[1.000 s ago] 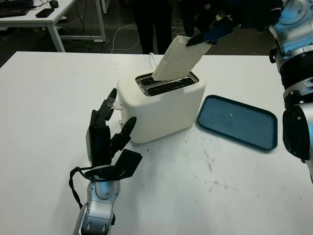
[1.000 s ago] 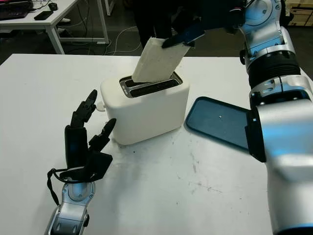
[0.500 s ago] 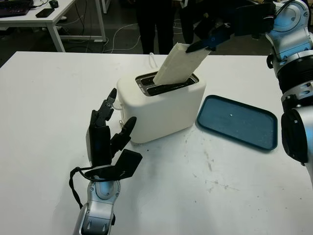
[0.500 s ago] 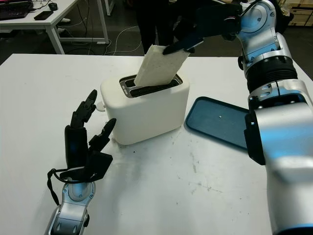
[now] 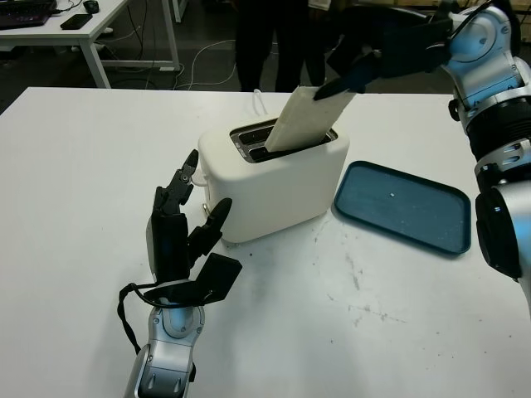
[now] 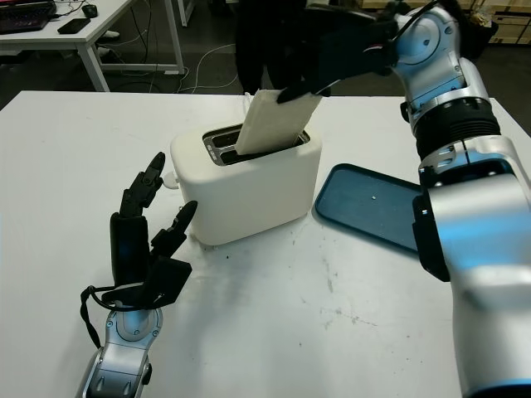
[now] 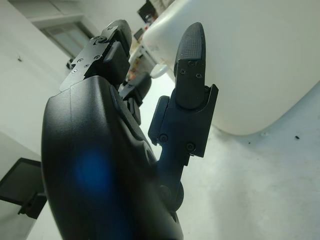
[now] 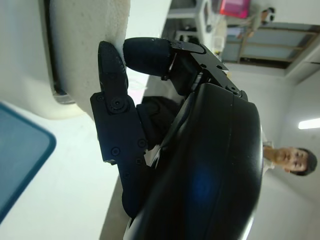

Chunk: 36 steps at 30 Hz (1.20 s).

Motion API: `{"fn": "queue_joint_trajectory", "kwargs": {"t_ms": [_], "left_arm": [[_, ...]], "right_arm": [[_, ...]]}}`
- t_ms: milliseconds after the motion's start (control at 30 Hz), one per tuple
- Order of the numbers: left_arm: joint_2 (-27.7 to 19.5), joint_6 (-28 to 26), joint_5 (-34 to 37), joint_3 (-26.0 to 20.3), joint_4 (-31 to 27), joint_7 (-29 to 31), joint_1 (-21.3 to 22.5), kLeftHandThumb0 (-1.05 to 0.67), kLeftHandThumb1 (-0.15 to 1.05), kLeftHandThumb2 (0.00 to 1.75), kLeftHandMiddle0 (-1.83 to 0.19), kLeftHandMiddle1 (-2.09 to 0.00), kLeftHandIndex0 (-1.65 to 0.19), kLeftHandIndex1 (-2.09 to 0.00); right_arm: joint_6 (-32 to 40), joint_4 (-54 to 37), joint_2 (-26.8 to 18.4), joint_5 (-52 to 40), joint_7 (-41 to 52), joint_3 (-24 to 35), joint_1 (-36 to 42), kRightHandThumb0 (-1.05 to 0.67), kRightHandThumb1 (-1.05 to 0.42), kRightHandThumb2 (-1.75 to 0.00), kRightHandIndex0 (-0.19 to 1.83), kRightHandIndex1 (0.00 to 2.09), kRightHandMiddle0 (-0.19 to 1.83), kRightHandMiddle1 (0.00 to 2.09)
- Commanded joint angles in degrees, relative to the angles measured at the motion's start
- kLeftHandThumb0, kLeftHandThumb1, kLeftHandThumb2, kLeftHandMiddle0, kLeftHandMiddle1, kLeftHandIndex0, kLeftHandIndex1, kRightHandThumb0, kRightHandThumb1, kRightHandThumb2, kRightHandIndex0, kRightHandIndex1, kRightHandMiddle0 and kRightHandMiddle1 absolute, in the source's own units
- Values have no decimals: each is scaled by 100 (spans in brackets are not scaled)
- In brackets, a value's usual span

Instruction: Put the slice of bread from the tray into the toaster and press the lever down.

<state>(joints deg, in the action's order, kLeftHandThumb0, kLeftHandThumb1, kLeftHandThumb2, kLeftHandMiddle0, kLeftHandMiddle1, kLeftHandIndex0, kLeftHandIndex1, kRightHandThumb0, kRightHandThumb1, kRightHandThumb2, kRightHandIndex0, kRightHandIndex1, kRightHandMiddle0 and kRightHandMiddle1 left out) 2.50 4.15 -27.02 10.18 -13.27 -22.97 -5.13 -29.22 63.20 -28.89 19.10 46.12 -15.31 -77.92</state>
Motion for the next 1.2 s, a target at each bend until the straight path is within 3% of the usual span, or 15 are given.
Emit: {"fn": "queue_joint_trajectory", "kwargs": {"t_ms": [0,433,767,833,867,933,967,1033,1167], "left_arm": [[103,13,-52,52,-33,-28,-30,-51,92,27,-11,-86,-40,0],[167,-24,-110,176,-31,-161,-91,-51,92,26,-11,-85,-40,0],[171,-35,-105,252,-73,-264,-173,-49,92,25,-11,-85,-40,0],[163,-42,-120,251,-79,-268,-178,-48,92,26,-11,-84,-40,0],[163,-47,-120,250,-82,-266,-179,-48,92,26,-11,-84,-40,0],[164,-63,-92,243,-93,-243,-181,-48,92,26,-12,-84,-40,0],[166,-75,-78,240,-100,-229,-180,-48,92,26,-12,-83,-39,0],[165,-74,-40,233,-105,-205,-173,-48,92,26,-11,-83,-39,0],[145,-69,-50,227,-94,-198,-141,-48,92,25,-12,-82,-39,0]], "right_arm": [[192,-105,92,64,-61,-75,98,-45,-92,-27,105,175,81,175],[343,-332,476,187,-36,-337,234,-38,-92,-24,108,175,86,175],[620,-436,625,420,-145,-534,207,-48,-92,-21,109,175,88,174],[647,-476,552,553,-1,-675,133,-66,-91,-9,83,156,76,144],[627,-491,517,608,85,-730,97,-79,-90,-4,60,141,69,102],[540,-465,472,655,222,-792,37,-92,-87,-1,29,126,65,45],[529,-468,460,667,237,-800,25,-95,-86,0,19,115,61,27],[486,-500,425,740,163,-822,17,-97,-81,0,5,93,52,8],[496,-564,379,875,70,-859,-15,-95,-77,0,0,56,41,2]]}}
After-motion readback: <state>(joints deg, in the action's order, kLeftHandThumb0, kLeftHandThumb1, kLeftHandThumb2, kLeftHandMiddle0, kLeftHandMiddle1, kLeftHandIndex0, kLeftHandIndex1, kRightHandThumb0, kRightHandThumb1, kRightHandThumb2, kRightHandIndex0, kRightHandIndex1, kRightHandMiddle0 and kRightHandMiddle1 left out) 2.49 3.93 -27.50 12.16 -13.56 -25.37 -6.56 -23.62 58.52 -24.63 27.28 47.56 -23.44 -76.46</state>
